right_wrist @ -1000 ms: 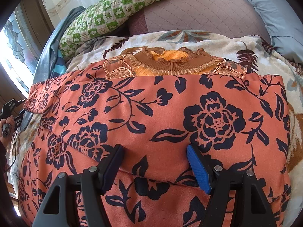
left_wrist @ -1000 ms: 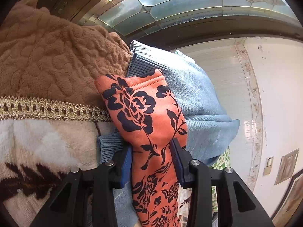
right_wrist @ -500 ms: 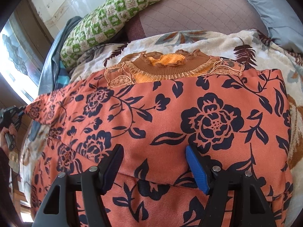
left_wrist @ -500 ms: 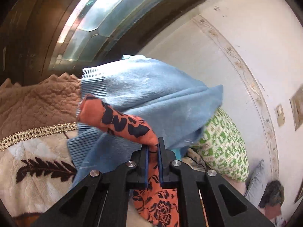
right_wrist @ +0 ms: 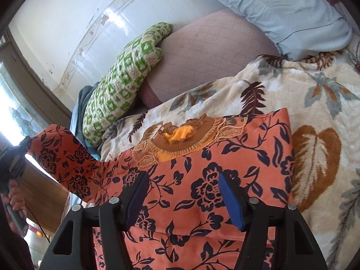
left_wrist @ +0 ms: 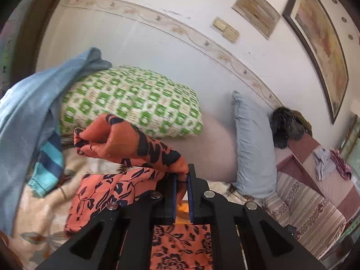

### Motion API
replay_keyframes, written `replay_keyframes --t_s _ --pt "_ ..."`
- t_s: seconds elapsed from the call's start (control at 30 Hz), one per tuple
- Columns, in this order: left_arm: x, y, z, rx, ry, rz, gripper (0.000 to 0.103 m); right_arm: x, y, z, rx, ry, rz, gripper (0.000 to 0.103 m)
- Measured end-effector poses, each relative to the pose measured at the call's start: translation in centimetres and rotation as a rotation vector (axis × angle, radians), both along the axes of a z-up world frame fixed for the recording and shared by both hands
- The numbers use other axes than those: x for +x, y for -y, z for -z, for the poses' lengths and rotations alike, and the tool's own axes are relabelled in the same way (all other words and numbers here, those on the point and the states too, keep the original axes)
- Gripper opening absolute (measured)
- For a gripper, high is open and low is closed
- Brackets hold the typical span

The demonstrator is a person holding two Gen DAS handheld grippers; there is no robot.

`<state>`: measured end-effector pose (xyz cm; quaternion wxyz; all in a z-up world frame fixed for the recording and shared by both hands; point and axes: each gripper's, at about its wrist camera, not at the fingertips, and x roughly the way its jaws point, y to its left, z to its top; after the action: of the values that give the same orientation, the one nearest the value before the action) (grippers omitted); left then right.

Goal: Fold small clothes

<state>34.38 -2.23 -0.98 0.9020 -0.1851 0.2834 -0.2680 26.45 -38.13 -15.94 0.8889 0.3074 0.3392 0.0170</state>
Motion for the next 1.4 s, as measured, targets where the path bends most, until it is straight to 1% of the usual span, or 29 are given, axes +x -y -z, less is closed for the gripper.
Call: replay_keyframes --t_s 0.07,0.13,0.17,0.2,0.23,0.3,0.33,0.37,0.43,0.47,0.5,0.53,0.6,0.63,0.67,0.73,0.8,0.87,0.93,1.0,1.03,1.1,1.13,1.2,1.23,1.27,1.3,1.33,1.4 --pt "-0.4 5.0 1.2 0.040 -0.011 0.066 0.008 -0.9 2.1 -0.6 0.027 0.020 0.040 0.067" --pt "-0.7 10.0 3.4 0.081 -0.058 0.131 0.008 -1.9 4.3 -1.2 0.057 0.037 0.087 0.067" --pt "-0.8 12.4 4.9 0.117 -0.090 0.162 0.008 -2.4 5.5 -1.3 0.074 0.044 0.112 0.067" --pt "-1.2 14.9 6.6 0.175 -0.122 0.187 0.008 -2.8 6.5 -1.3 0.089 0.047 0.134 0.067" --pt "-1.6 17.3 8.5 0.260 -0.151 0.209 0.008 -3.1 7.4 -1.3 0.100 0.046 0.155 0.067" --pt "-2.7 21.5 12.9 0.505 -0.217 0.240 0.013 -3.5 9.2 -1.1 0.122 0.036 0.187 0.067" --pt "-3.3 23.0 15.2 0.606 -0.262 0.262 0.022 -3.7 9.8 -0.9 0.135 0.029 0.195 0.067" --pt "-3.7 23.9 17.2 0.668 -0.311 0.301 0.033 -3.8 10.3 -0.8 0.146 0.022 0.201 0.067" --pt "-5.2 24.2 19.8 0.734 -0.378 0.360 0.037 -3.9 11.0 -0.6 0.163 0.017 0.210 0.067" --pt "-5.9 24.0 20.1 0.750 -0.383 0.363 0.037 -3.9 11.2 -0.5 0.168 0.015 0.210 0.067" --pt "-6.3 23.4 19.8 0.742 -0.371 0.355 0.037 -3.9 11.2 -0.5 0.170 0.015 0.208 0.067" --pt "-6.6 22.3 18.9 0.707 -0.350 0.340 0.039 -3.9 11.2 -0.4 0.168 0.017 0.205 0.067" --pt "-6.7 19.5 16.4 0.603 -0.293 0.287 0.054 -3.7 10.7 -0.5 0.162 0.020 0.192 0.067" --pt "-6.6 17.8 15.0 0.556 -0.252 0.242 0.068 -3.6 10.3 -0.5 0.165 0.024 0.175 0.067" --pt "-6.5 16.0 13.8 0.527 -0.207 0.184 0.077 -3.4 9.8 -0.5 0.170 0.027 0.151 0.067" --pt "-5.7 12.9 12.3 0.530 -0.135 0.055 0.078 -2.9 8.3 -0.7 0.157 0.034 0.092 0.067" --pt "-4.0 10.0 12.0 0.541 -0.113 -0.054 0.078 -2.3 6.3 -0.9 0.117 0.032 0.035 0.067" --pt "-2.5 7.0 12.9 0.513 -0.137 -0.133 0.078 -1.9 4.7 -1.0 0.102 0.043 -0.009 0.067" --pt "-0.2 4.5 14.6 0.454 -0.199 -0.184 0.078 -1.4 3.4 -0.9 0.124 0.061 -0.068 0.067" --pt "1.4 2.8 16.4 0.425 -0.248 -0.213 0.078 -0.6 2.4 -0.3 0.153 0.045 -0.111 0.067" --pt "2.2 2.5 17.2 0.427 -0.262 -0.218 0.078 -0.1 2.0 0.4 0.176 0.025 -0.126 0.067" --pt "3.3 1.9 18.6 0.461 -0.303 -0.235 0.078 0.9 1.6 2.1 0.218 -0.042 -0.135 0.067" --pt "3.6 1.6 19.2 0.480 -0.327 -0.248 0.078 1.3 1.5 3.2 0.231 -0.093 -0.128 0.067" --pt "4.2 1.0 20.8 0.533 -0.388 -0.267 0.077 2.0 1.6 5.6 0.205 -0.231 -0.074 0.067" --pt "4.1 1.0 21.1 0.554 -0.385 -0.259 0.076 2.2 1.8 6.9 0.174 -0.305 -0.043 0.065" --pt "3.9 1.3 21.0 0.584 -0.366 -0.254 0.076 2.3 2.0 7.6 0.176 -0.322 -0.037 0.054" --pt "3.7 1.7 20.9 0.615 -0.367 -0.251 0.076 2.2 2.1 7.7 0.184 -0.309 -0.033 0.054" --pt "3.5 1.9 20.8 0.631 -0.372 -0.248 0.076 2.1 2.2 7.4 0.187 -0.305 -0.030 0.054" --pt "3.3 1.8 20.6 0.617 -0.389 -0.246 0.076 1.9 2.2 6.3 0.150 -0.270 -0.024 0.054"
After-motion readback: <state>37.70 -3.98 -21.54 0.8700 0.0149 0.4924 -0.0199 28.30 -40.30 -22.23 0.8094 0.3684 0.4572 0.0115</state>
